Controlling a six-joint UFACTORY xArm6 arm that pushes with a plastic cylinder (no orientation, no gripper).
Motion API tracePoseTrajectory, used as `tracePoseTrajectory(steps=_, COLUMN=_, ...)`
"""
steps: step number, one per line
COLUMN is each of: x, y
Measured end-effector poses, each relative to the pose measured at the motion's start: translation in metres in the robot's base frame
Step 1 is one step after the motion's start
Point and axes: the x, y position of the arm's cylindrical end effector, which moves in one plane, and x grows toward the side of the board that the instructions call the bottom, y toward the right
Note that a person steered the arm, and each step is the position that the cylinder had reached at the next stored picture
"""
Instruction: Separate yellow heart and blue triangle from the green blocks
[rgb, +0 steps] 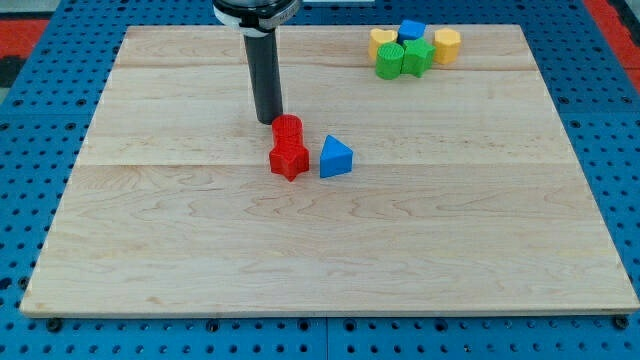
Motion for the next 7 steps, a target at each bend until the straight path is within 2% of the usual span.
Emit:
tracePoseTrajectory(steps=2, x=0.002, y=0.008)
tracePoseTrajectory(steps=3, x=0.006, y=0.050)
tracePoseTrajectory(steps=4, x=-0.026, y=0.169)
tracePoseTrajectory(steps=5, x=-0.078, y=0.288)
tracePoseTrajectory(steps=6, x=-0.134, y=0.282)
tracePoseTrajectory(steps=7, x=-0.174, y=0.224)
